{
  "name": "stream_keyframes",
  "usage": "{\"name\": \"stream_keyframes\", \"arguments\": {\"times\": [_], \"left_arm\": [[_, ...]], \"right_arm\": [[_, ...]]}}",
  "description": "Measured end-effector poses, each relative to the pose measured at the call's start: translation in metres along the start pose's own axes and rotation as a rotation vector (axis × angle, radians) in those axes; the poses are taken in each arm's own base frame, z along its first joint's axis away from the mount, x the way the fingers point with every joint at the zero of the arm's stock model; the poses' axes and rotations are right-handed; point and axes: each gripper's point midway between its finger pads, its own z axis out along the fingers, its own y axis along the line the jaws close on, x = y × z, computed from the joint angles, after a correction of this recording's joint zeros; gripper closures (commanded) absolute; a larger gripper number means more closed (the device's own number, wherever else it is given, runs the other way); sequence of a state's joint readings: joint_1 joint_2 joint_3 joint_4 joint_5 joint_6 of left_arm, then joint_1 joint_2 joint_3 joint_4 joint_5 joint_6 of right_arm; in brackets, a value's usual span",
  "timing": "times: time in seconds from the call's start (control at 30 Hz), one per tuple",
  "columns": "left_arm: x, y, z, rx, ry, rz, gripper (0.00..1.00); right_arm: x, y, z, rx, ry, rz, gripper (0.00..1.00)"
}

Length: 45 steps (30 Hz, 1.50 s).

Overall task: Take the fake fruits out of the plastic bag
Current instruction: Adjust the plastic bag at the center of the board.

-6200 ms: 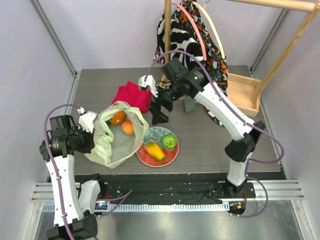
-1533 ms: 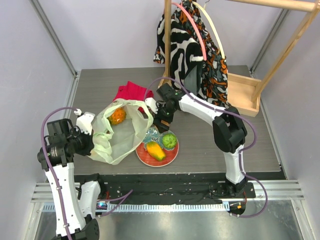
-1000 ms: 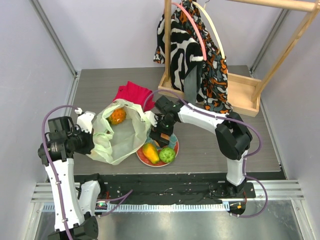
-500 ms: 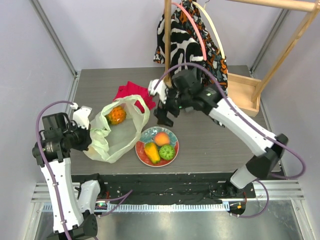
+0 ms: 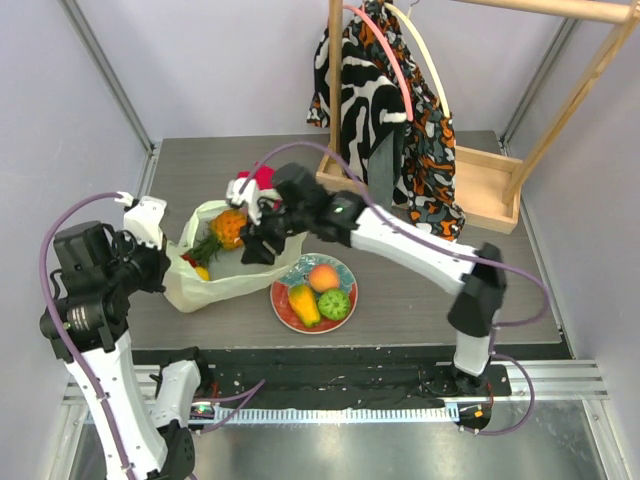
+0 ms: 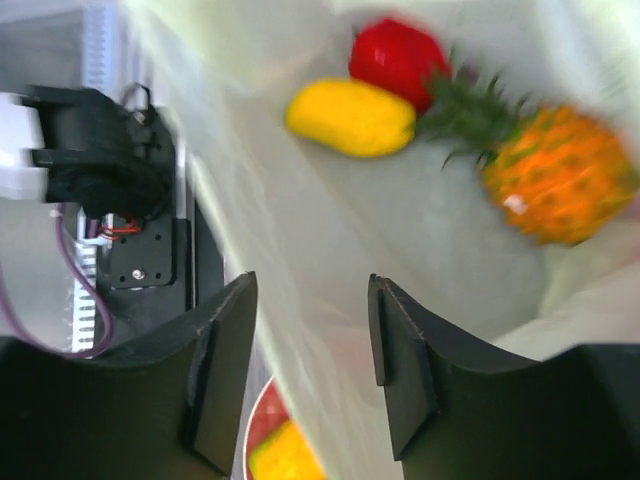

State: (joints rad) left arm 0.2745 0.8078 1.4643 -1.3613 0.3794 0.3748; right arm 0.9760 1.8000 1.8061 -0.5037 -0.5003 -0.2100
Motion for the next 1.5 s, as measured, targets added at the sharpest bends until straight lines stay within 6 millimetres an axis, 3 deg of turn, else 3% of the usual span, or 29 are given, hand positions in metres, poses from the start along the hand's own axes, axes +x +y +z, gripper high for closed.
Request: {"name": "stream_keyframes", "arguments": {"times": [0.07,0.17,0.27,0.37,0.47,0.53,0.63,0.7,0.77,0.87,0.93,1.0,1.1,1.23,1.33,1.4,1.5], "left_arm": [[-0.005,0.003,-0.007,-0.027,-0.021,0.012,1.0],[-0.008,0.002,-0.015,-0.051,-0.048,0.026,1.0],[-0.009,0.001,-0.018,-0.055,-0.057,0.026,1.0],[-0.014,0.003,-0.011,-0.026,-0.031,0.001,1.0],[-0.037,0.013,0.002,0.019,0.007,-0.042,1.0],[-0.064,0.026,0.017,0.044,0.005,-0.062,1.0],[-0.102,0.044,0.043,0.087,-0.014,-0.082,1.0],[-0.132,0.056,0.064,0.121,-0.035,-0.087,1.0],[-0.166,0.069,0.08,0.132,-0.082,-0.085,1.0],[-0.208,0.078,0.091,0.145,-0.183,-0.079,1.0],[-0.218,0.076,0.092,0.163,-0.213,-0.086,1.0],[-0.213,0.066,0.09,0.199,-0.215,-0.087,1.0],[-0.172,0.038,0.091,0.271,-0.116,-0.094,1.0],[-0.096,-0.003,0.097,0.367,0.066,-0.053,1.0],[-0.052,-0.013,0.097,0.377,0.169,-0.048,1.0],[-0.039,-0.015,0.091,0.365,0.188,-0.045,1.0],[-0.042,-0.019,0.071,0.336,0.133,-0.026,1.0]], "right_arm": [[0.031,-0.005,0.032,0.0,0.071,0.061,0.44],[0.08,-0.03,0.07,0.067,0.178,0.135,0.41],[0.11,-0.066,0.089,0.184,0.243,0.151,0.39],[0.121,-0.116,0.093,0.315,0.251,0.181,0.39],[0.115,-0.182,0.066,0.456,0.2,0.224,0.38],[0.1,-0.236,0.03,0.575,0.135,0.239,0.36],[0.07,-0.301,-0.029,0.744,0.024,0.214,0.33],[0.052,-0.331,-0.063,0.854,-0.03,0.173,0.32],[0.036,-0.344,-0.082,0.923,-0.061,0.128,0.32],[0.015,-0.344,-0.086,0.962,-0.088,0.055,0.32],[0.01,-0.336,-0.083,0.96,-0.083,0.026,0.31],[0.015,-0.323,-0.085,0.945,-0.052,0.018,0.31],[0.033,-0.294,-0.089,0.905,0.013,0.026,0.3],[0.071,-0.249,-0.099,0.806,0.103,0.074,0.29],[0.092,-0.216,-0.092,0.681,0.136,0.118,0.28],[0.098,-0.2,-0.081,0.611,0.143,0.132,0.28],[0.097,-0.171,-0.054,0.501,0.147,0.13,0.28]]}}
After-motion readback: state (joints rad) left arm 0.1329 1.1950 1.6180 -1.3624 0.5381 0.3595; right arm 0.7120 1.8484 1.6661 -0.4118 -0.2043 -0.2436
